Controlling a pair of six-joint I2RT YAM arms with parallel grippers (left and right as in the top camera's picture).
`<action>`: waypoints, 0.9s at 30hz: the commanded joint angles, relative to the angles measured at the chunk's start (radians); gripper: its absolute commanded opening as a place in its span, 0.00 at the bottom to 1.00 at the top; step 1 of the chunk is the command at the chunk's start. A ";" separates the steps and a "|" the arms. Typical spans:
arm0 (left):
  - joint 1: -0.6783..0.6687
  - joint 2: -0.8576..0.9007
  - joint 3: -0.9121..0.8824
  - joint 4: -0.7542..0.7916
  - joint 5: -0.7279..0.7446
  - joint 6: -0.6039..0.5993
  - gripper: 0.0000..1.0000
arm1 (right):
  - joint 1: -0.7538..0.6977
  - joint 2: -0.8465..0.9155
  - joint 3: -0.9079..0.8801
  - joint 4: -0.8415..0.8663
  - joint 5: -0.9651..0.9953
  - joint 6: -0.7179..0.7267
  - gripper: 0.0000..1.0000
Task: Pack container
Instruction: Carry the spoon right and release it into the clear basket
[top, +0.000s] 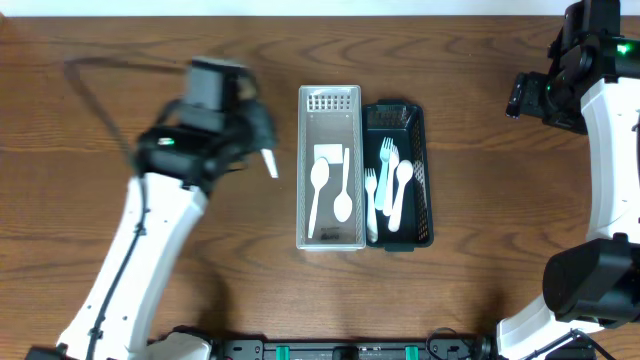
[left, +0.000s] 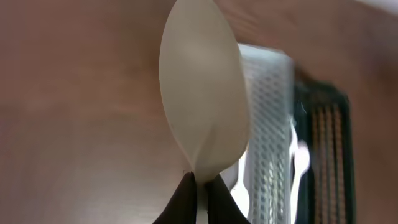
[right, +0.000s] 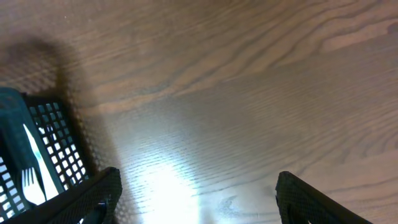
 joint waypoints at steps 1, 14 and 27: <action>-0.111 0.072 0.026 0.005 -0.080 0.274 0.06 | -0.009 0.008 -0.005 0.003 0.003 -0.006 0.83; -0.207 0.402 0.026 0.113 -0.079 0.306 0.06 | -0.009 0.008 -0.005 0.003 0.003 -0.007 0.83; -0.152 0.283 0.239 -0.159 -0.301 0.308 0.58 | -0.010 0.008 -0.005 0.002 0.008 -0.015 0.84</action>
